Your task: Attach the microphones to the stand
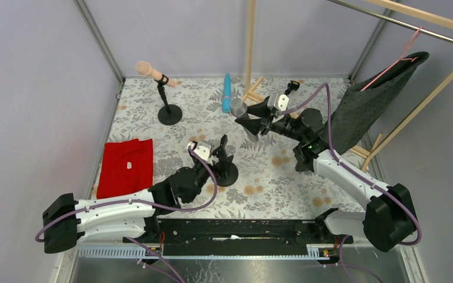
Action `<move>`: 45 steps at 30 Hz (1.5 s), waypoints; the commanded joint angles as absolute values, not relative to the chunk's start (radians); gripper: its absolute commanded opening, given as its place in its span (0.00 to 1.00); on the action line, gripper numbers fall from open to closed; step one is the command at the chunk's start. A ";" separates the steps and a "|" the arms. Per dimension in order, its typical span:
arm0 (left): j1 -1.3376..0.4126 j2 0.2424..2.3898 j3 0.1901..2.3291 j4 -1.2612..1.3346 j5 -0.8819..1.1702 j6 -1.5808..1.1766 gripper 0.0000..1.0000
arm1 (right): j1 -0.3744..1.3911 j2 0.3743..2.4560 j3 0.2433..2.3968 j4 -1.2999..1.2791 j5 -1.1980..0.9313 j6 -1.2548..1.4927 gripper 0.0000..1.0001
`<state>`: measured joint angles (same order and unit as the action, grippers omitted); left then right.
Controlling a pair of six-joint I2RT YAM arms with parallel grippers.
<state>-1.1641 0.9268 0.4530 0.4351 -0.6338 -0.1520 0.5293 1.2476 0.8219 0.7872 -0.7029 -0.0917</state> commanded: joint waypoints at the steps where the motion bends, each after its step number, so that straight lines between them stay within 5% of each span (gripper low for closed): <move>1: -1.166 0.929 0.472 0.490 -0.671 -0.181 0.81 | 0.529 1.238 0.862 0.890 -0.772 -0.090 0.00; 6: -1.166 0.928 0.464 0.498 -0.676 -0.174 0.71 | 0.529 1.278 0.852 1.071 -0.888 -0.014 0.00; 14: -1.166 0.898 0.434 0.503 -0.678 -0.165 0.37 | 0.529 1.417 0.868 1.468 -1.006 0.214 0.00; 24: -1.166 0.877 0.414 0.515 -0.658 -0.142 0.06 | 0.530 1.579 0.995 1.583 -1.112 0.343 0.00; 39: -1.164 0.825 0.384 0.512 -0.493 -0.017 0.06 | 0.529 1.499 1.013 1.079 -1.034 -0.037 0.00; 44: -1.163 0.825 0.376 0.521 -0.492 -0.011 0.26 | 0.529 1.482 0.991 1.100 -1.049 -0.028 0.00; 45: -1.163 0.825 0.376 0.523 -0.493 -0.012 0.40 | 0.530 1.483 0.988 1.113 -1.052 -0.018 0.00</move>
<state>-1.1652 0.8371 0.3824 0.4698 -0.5217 -0.0444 0.5293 1.5303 0.9806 1.0801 -1.0576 0.0154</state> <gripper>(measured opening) 0.525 0.455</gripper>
